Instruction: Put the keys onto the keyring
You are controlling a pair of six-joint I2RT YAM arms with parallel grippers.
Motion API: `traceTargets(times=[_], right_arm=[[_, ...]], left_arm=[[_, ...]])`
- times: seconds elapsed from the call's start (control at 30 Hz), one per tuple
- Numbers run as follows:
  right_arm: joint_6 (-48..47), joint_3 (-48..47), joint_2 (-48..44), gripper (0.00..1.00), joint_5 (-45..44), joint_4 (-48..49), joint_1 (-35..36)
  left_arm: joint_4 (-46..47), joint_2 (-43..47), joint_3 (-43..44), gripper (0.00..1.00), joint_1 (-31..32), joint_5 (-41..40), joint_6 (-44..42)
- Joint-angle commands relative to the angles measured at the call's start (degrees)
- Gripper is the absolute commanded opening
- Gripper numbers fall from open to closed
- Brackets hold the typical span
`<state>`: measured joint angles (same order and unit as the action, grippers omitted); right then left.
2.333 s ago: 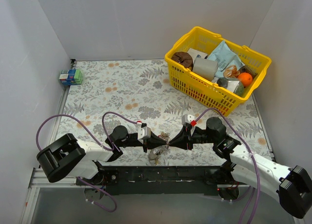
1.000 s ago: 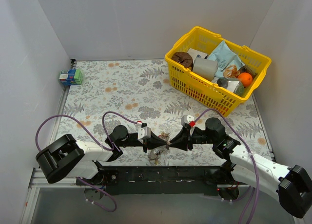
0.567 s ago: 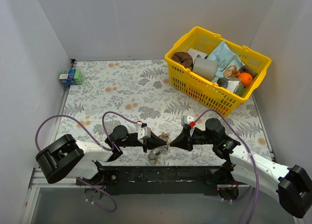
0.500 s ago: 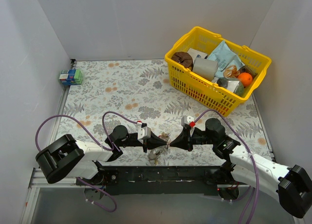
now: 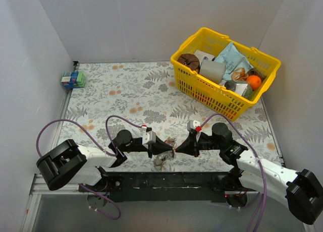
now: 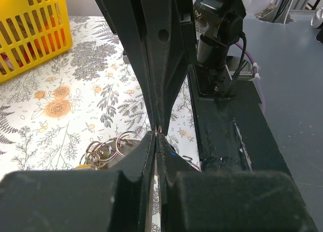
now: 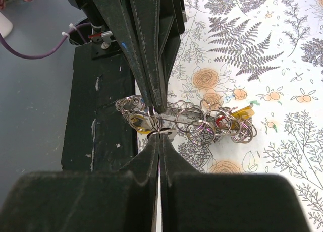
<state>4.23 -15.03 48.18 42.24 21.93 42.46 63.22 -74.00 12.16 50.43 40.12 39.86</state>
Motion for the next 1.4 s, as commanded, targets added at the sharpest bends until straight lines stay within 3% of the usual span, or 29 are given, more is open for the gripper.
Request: traceTargets(times=[0.0,0.83,0.97,1.0,1.17,1.37], right_arm=[[-0.27,1.40,1.12,0.01,0.83,2.85,0.08],[2.10,0.79,6.57,0.01,0.13,9.36,0.17],[2.10,0.88,3.07,0.18,-2.50,6.46,0.17],[2.10,0.88,0.88,0.29,-2.95,5.59,0.17],[1.66,0.96,-6.60,0.55,-6.81,0.39,0.08],[2.27,-0.88,-10.13,0.63,-5.87,0.21,0.17]], left_arm=[[2.43,2.54,2.16,0.00,0.19,0.93,-0.04],[2.52,3.51,2.08,0.00,0.19,2.33,0.93],[1.91,4.30,1.72,0.00,0.19,1.98,0.66],[1.73,4.47,1.55,0.00,0.19,1.81,0.49],[-0.73,6.76,1.46,0.00,0.19,1.28,-0.57],[-2.49,8.69,1.20,0.00,0.19,1.19,-1.27]])
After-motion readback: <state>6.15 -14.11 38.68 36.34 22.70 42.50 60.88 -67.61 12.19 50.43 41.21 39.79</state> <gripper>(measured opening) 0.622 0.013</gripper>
